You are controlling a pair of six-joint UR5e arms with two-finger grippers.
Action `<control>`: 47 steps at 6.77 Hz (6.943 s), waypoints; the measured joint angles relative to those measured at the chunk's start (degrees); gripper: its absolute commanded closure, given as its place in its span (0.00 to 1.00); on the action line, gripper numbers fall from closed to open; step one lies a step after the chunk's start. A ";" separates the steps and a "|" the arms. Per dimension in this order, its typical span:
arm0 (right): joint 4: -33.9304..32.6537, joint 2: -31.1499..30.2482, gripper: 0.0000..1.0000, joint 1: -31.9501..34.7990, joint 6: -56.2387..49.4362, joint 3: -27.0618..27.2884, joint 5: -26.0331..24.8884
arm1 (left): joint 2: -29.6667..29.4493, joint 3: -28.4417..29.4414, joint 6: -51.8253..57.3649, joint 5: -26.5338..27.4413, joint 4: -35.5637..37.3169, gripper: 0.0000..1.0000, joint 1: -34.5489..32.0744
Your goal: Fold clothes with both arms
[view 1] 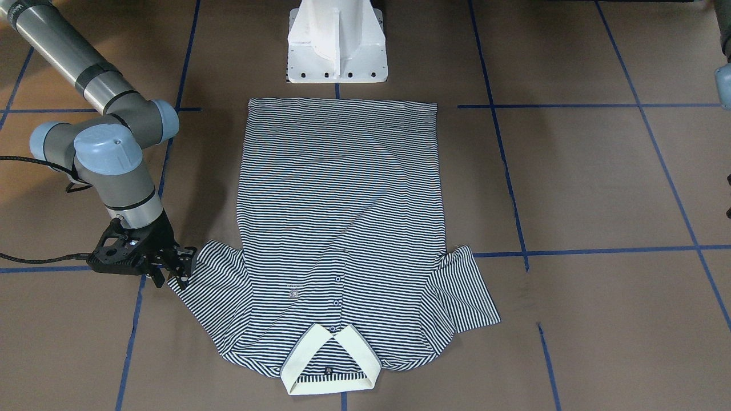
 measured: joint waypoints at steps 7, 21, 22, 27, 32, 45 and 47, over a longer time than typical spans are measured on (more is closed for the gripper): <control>0.25 -0.60 1.00 -0.67 0.02 -0.66 -0.29 | 0.06 0.08 0.09 0.00 0.00 0.00 0.01; -32.59 34.69 0.00 -10.73 24.95 -14.26 -19.69 | 0.21 0.44 0.25 0.04 -0.04 0.00 0.02; -32.69 35.38 0.00 -10.79 22.34 -13.91 -19.88 | 0.16 0.54 0.25 0.17 -0.32 0.00 0.09; -32.57 12.68 0.00 4.32 -11.39 15.78 5.97 | -4.89 2.23 -25.31 7.81 -1.79 0.18 15.29; -16.80 -3.71 0.00 11.70 -21.33 21.56 18.31 | -22.78 17.42 -54.77 31.87 3.05 0.30 33.11; -16.44 -5.03 0.00 11.78 -21.25 21.35 18.12 | -27.10 26.27 -52.99 33.57 1.95 0.48 34.55; -16.44 -5.08 0.00 11.79 -21.25 21.32 18.06 | -27.13 26.55 -54.68 33.57 1.45 0.52 34.95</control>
